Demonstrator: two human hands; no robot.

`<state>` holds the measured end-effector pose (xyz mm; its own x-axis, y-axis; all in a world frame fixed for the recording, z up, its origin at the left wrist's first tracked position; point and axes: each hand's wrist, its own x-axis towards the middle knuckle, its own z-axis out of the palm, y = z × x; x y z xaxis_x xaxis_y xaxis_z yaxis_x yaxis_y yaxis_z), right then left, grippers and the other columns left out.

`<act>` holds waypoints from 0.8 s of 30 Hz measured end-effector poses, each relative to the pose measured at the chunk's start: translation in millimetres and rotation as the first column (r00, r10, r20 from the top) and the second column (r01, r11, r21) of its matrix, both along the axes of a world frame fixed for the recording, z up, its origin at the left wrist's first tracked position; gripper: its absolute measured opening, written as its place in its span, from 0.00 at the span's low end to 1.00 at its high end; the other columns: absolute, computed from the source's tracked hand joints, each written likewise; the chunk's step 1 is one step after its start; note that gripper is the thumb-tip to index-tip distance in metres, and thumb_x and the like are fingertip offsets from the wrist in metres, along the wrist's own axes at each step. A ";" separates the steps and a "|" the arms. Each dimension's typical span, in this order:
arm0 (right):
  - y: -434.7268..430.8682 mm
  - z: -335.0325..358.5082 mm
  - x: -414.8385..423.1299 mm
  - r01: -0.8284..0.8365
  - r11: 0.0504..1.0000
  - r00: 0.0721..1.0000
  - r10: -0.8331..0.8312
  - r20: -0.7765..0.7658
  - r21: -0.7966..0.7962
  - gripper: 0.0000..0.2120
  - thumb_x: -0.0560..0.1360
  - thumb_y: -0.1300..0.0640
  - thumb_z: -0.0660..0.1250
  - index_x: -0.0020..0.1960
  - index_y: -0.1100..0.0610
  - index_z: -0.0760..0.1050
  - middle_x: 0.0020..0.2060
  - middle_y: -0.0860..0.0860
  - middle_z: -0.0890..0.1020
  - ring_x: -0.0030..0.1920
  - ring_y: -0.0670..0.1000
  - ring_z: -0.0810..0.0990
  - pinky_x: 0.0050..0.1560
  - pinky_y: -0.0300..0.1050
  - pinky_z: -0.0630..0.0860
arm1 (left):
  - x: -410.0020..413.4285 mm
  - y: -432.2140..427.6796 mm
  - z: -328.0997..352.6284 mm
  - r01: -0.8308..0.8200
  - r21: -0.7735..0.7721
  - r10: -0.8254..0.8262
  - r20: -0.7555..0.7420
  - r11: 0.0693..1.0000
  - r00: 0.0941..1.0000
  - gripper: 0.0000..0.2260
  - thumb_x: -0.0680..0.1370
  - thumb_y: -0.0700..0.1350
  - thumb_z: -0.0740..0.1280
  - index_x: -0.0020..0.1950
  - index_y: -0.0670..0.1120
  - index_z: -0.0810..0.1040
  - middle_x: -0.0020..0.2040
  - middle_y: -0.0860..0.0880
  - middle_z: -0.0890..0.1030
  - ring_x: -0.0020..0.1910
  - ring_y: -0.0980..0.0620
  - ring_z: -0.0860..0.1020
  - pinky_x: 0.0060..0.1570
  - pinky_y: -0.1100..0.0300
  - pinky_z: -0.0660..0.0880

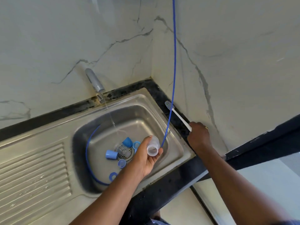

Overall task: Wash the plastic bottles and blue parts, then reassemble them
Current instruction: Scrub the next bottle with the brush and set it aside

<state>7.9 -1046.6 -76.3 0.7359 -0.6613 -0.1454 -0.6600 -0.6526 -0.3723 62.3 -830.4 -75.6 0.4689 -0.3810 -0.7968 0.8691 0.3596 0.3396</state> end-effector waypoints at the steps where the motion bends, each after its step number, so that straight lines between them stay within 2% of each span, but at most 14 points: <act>1: -1.6 -6.5 6.7 -0.014 1.000 1.000 0.015 0.027 -0.018 0.22 0.71 0.67 0.68 0.65 0.61 0.76 0.56 0.62 0.79 0.56 0.65 0.78 0.60 0.55 0.75 | 2.1 3.7 0.6 -0.020 0.004 0.020 0.004 1.000 1.000 0.18 0.77 0.49 0.73 0.60 0.39 0.74 0.51 0.38 0.77 0.39 0.44 0.79 0.30 0.57 0.82; 6: -9.8 -28.8 29.6 -0.065 0.997 0.987 0.070 0.147 -0.039 0.19 0.68 0.71 0.68 0.58 0.62 0.80 0.48 0.63 0.81 0.49 0.66 0.80 0.54 0.57 0.76 | 10.1 21.6 0.0 -0.129 0.052 0.128 0.011 0.990 0.992 0.19 0.76 0.47 0.75 0.61 0.38 0.75 0.54 0.38 0.77 0.46 0.43 0.79 0.30 0.58 0.81; 9: -16.2 -36.3 33.7 -0.069 0.998 0.982 0.070 0.178 -0.017 0.18 0.70 0.71 0.69 0.59 0.64 0.79 0.50 0.64 0.81 0.51 0.67 0.80 0.57 0.58 0.76 | 16.7 31.4 -2.6 -0.190 0.061 0.189 0.021 0.980 0.982 0.19 0.76 0.47 0.75 0.61 0.40 0.75 0.56 0.38 0.77 0.48 0.43 0.78 0.31 0.57 0.82; 12: -18.3 -33.4 33.4 -0.066 0.998 0.968 0.070 0.240 -0.022 0.17 0.71 0.68 0.70 0.60 0.64 0.79 0.52 0.63 0.82 0.54 0.65 0.80 0.59 0.58 0.75 | 23.7 38.1 -5.9 -0.205 0.062 0.203 0.035 0.977 0.979 0.22 0.76 0.48 0.74 0.66 0.40 0.74 0.59 0.37 0.78 0.49 0.42 0.79 0.34 0.56 0.83; 14: -15.8 -22.5 32.5 -0.049 0.997 0.941 0.066 0.332 -0.060 0.13 0.73 0.65 0.70 0.58 0.62 0.79 0.51 0.60 0.83 0.53 0.64 0.80 0.58 0.56 0.75 | 29.5 41.3 -7.7 -0.203 0.062 0.199 0.061 0.977 0.978 0.22 0.77 0.49 0.73 0.68 0.40 0.74 0.60 0.37 0.77 0.47 0.43 0.80 0.34 0.56 0.83; 16: -5.1 -6.6 33.3 -0.012 0.997 0.891 0.045 0.451 -0.075 0.12 0.75 0.64 0.69 0.58 0.60 0.79 0.51 0.58 0.82 0.51 0.61 0.81 0.56 0.53 0.75 | 38.7 44.8 -8.5 -0.196 0.062 0.190 0.096 0.979 0.977 0.22 0.78 0.49 0.72 0.69 0.41 0.73 0.64 0.37 0.76 0.50 0.41 0.80 0.33 0.56 0.82; 18: 17.4 9.4 38.7 -0.014 0.997 0.820 0.053 0.569 -0.073 0.09 0.76 0.64 0.68 0.56 0.59 0.79 0.49 0.55 0.82 0.47 0.55 0.80 0.53 0.45 0.73 | 50.9 49.0 -9.2 -0.191 0.061 0.184 0.105 0.980 0.977 0.22 0.79 0.50 0.71 0.70 0.42 0.73 0.64 0.37 0.76 0.51 0.40 0.81 0.32 0.56 0.82; 21: 69.0 20.4 60.5 -0.232 0.973 0.751 0.178 0.636 0.002 0.06 0.77 0.64 0.68 0.52 0.57 0.80 0.46 0.50 0.81 0.42 0.44 0.77 0.48 0.37 0.71 | 73.2 55.7 -12.4 -0.183 0.043 0.177 0.123 0.982 0.977 0.23 0.79 0.51 0.70 0.70 0.41 0.72 0.59 0.37 0.76 0.42 0.42 0.82 0.35 0.53 0.83; 24: 114.7 11.9 98.7 -0.432 0.893 0.762 0.286 0.581 0.127 0.04 0.78 0.60 0.69 0.48 0.52 0.80 0.43 0.45 0.81 0.41 0.43 0.79 0.45 0.32 0.72 | 100.9 60.2 -16.3 -0.178 0.092 0.160 0.176 0.980 0.971 0.24 0.80 0.54 0.70 0.71 0.43 0.72 0.57 0.38 0.76 0.40 0.45 0.79 0.31 0.57 0.79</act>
<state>106.5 -931.9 -64.5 0.9162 -0.3298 0.2274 -0.0412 -0.6421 -0.7655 163.2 -770.2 -91.9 0.6489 -0.2016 -0.7337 0.7266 0.4504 0.5189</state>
